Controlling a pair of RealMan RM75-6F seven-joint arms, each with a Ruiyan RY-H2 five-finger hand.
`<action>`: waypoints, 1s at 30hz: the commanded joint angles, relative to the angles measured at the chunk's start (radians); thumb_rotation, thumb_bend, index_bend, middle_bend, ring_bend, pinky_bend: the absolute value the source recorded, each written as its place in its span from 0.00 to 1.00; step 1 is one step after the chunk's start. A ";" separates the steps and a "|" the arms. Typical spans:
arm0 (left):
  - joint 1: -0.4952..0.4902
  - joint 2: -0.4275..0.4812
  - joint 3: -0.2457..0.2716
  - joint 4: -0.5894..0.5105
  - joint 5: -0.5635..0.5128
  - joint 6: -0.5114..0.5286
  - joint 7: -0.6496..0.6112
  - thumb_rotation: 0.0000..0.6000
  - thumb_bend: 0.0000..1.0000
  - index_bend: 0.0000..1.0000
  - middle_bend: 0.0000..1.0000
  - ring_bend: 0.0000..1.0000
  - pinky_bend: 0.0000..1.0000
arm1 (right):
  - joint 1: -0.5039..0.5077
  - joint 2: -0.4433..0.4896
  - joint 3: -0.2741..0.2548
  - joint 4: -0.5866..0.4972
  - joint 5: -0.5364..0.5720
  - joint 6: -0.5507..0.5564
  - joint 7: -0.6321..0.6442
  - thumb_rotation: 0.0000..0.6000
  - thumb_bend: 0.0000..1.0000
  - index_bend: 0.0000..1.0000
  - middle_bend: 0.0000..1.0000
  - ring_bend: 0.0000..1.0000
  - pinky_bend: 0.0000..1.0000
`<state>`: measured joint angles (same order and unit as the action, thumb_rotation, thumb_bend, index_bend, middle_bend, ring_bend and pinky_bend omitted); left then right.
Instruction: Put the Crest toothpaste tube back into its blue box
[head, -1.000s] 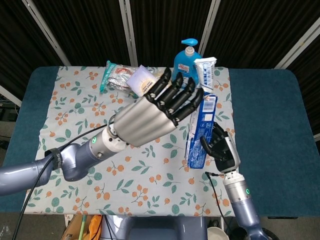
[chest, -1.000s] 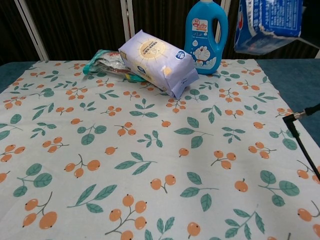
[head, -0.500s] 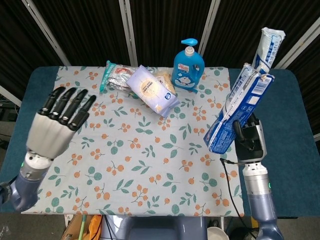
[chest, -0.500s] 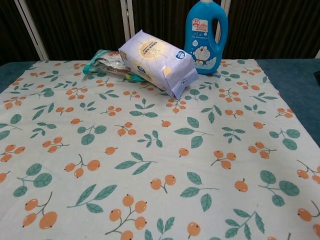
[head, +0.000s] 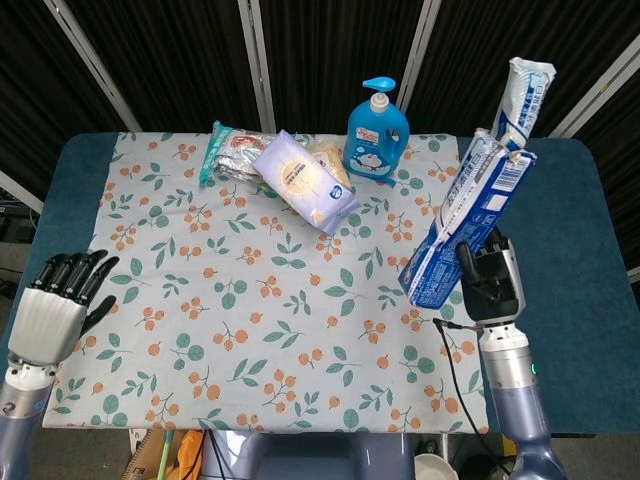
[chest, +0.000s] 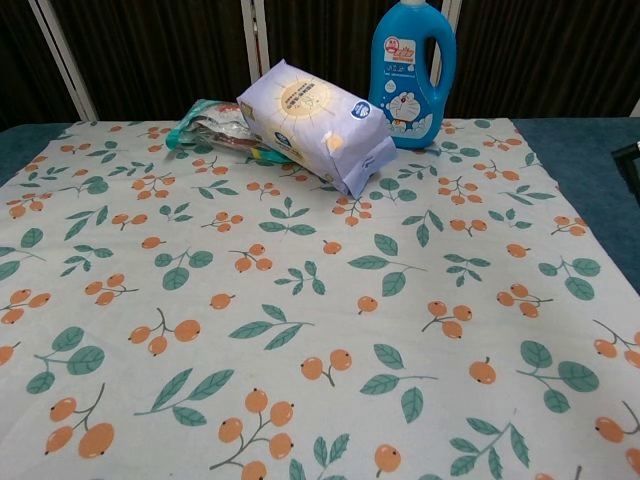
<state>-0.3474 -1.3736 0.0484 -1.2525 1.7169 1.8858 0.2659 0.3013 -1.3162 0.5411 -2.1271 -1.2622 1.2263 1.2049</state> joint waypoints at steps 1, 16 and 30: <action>0.034 -0.026 0.046 0.040 0.040 -0.006 -0.020 1.00 0.13 0.26 0.28 0.33 0.35 | 0.002 0.004 0.004 -0.003 0.014 -0.021 0.069 1.00 0.41 0.43 0.52 0.45 0.54; 0.068 -0.031 0.031 0.056 0.058 -0.057 -0.037 1.00 0.13 0.26 0.28 0.33 0.35 | -0.037 -0.005 0.031 0.006 -0.074 0.109 0.138 1.00 0.41 0.43 0.51 0.46 0.57; 0.080 -0.031 0.009 0.055 0.072 -0.083 -0.039 1.00 0.13 0.26 0.28 0.33 0.35 | -0.032 0.012 -0.025 0.003 -0.180 0.153 0.071 1.00 0.41 0.28 0.38 0.31 0.47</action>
<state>-0.2676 -1.4044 0.0578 -1.1975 1.7892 1.8037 0.2272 0.2668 -1.3072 0.5185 -2.1185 -1.4448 1.3791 1.2779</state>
